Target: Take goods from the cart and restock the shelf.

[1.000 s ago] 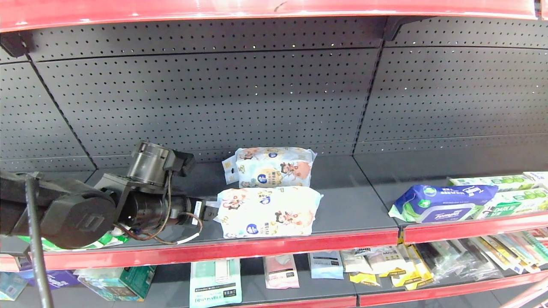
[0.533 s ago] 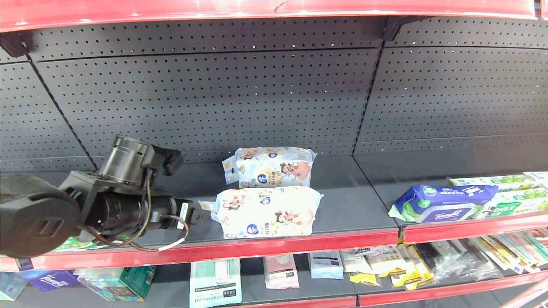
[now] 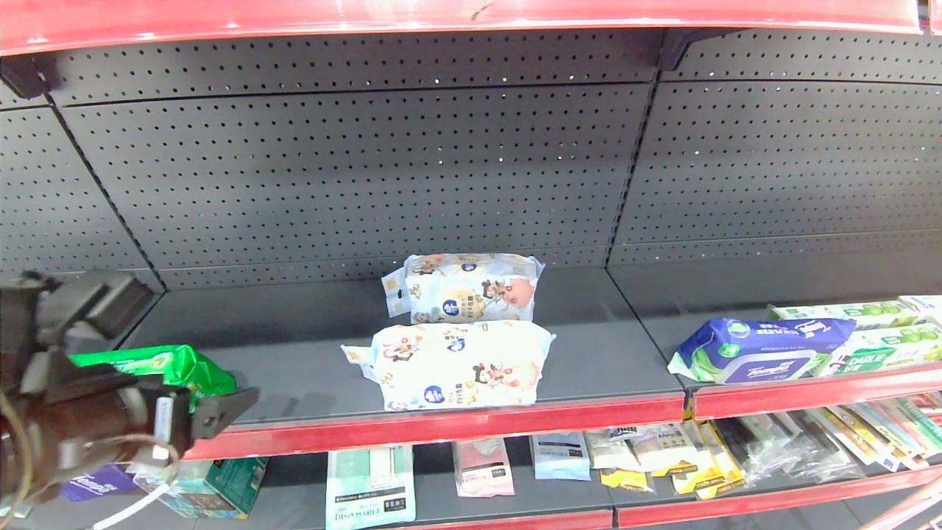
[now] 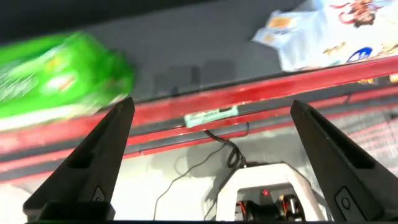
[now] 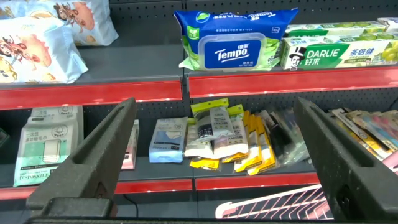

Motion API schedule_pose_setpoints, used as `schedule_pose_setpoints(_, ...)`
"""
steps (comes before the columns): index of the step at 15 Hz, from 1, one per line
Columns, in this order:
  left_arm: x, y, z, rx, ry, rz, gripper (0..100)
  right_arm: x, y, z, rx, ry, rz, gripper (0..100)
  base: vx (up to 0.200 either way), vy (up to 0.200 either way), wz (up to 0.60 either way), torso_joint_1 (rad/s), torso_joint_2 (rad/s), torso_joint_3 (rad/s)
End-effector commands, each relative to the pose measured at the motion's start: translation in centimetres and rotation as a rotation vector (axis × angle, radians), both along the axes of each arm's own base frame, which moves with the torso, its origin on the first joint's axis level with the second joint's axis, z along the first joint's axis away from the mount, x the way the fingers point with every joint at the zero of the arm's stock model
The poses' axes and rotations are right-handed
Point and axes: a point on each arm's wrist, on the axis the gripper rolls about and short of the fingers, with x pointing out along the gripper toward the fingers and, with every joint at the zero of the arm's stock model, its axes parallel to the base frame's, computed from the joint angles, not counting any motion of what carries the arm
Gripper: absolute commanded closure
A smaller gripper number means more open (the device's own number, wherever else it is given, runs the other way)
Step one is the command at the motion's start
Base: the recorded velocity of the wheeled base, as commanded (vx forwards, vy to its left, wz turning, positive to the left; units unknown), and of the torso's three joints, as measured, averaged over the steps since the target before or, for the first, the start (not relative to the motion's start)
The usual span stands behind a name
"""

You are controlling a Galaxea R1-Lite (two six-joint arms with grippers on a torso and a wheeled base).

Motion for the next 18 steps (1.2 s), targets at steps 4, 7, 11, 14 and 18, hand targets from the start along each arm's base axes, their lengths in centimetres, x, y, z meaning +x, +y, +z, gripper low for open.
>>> schedule_pose_setpoints(4, -16.4, 4.5, -2.5, -0.057, -0.292, 0.25, 0, 0.0, 0.0, 0.0, -0.001, 0.001, 0.001, 0, 0.0, 0.0, 0.0, 0.0, 0.0, 0.0)
schedule_pose_setpoints(7, -21.6, 4.8, -7.2, -0.07, -0.39, 0.239, 0, 0.0, 0.0, 0.0, -0.001, 0.001, 0.001, 0, 0.0, 0.0, 0.0, 0.0, 0.0, 0.0)
schedule_pose_setpoints(11, -20.2, 4.9, -7.6, -0.16, -0.476, 0.35, 0, 0.0, 0.0, 0.0, -0.001, 0.001, 0.001, 0, 0.0, 0.0, 0.0, 0.0, 0.0, 0.0)
schedule_pose_setpoints(14, -18.0, 4.8, -9.4, -0.057, -0.579, 0.275, 0, 0.0, 0.0, 0.0, -0.001, 0.001, 0.001, 0, 0.0, 0.0, 0.0, 0.0, 0.0, 0.0)
schedule_pose_setpoints(18, -17.2, 4.5, -10.2, 0.012, -0.639, 0.157, 0, 0.0, 0.0, 0.0, 0.001, 0.001, 0.001, 0, 0.0, 0.0, 0.0, 0.0, 0.0, 0.0)
